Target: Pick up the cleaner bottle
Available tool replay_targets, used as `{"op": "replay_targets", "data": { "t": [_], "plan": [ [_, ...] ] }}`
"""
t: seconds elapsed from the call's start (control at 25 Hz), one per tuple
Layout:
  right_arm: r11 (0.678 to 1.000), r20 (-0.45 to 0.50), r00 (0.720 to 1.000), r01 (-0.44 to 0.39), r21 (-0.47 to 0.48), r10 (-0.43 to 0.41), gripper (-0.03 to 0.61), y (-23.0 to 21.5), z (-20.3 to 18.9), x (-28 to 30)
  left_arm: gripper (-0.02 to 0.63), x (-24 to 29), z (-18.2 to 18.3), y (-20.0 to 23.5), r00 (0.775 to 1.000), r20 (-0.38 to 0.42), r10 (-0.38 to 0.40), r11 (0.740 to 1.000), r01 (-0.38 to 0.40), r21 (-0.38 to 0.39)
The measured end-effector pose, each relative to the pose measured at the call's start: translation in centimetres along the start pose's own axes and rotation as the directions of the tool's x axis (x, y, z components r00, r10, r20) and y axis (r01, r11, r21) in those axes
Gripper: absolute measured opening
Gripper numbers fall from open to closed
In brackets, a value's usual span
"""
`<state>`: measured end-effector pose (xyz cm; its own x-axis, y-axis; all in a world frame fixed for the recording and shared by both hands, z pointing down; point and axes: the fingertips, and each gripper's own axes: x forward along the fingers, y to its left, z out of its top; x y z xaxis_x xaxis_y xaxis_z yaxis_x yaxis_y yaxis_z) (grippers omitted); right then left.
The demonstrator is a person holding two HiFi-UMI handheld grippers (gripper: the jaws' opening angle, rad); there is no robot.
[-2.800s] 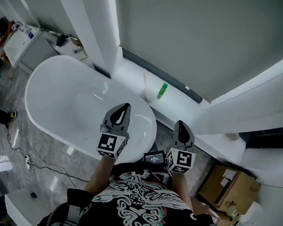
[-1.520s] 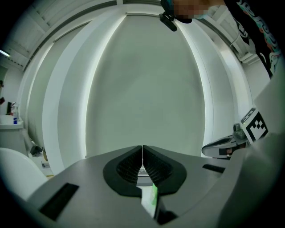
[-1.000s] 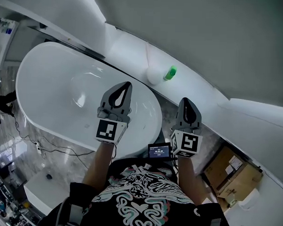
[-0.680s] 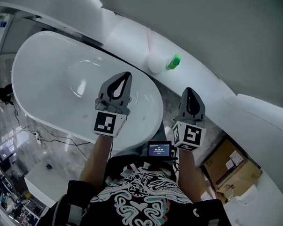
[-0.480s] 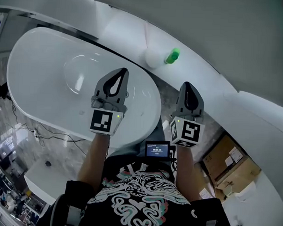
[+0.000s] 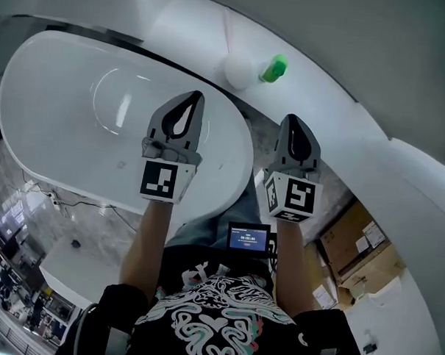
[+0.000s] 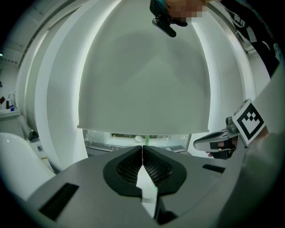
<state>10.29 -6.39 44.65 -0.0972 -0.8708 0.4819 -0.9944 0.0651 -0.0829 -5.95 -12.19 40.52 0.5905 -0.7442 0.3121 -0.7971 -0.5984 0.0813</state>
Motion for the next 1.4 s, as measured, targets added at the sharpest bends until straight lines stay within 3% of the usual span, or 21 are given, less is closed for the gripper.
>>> {"op": "replay_targets", "data": {
  "t": [0.8,1.4],
  "plan": [
    [0.999,-0.053,0.998,-0.032,-0.042,0.03,0.028,0.2,-5.2,4.9,0.018,3.0,-6.0,0.2,1.0,-0.025,0.001,1.0,-0.001,0.004],
    [0.999,-0.031,0.999,0.016,-0.034,-0.017,0.029,-0.8,-8.2,8.2,0.018,6.4,-10.6,-1.1,0.997,-0.054,-0.056,0.998,0.057,0.022]
  ]
}}
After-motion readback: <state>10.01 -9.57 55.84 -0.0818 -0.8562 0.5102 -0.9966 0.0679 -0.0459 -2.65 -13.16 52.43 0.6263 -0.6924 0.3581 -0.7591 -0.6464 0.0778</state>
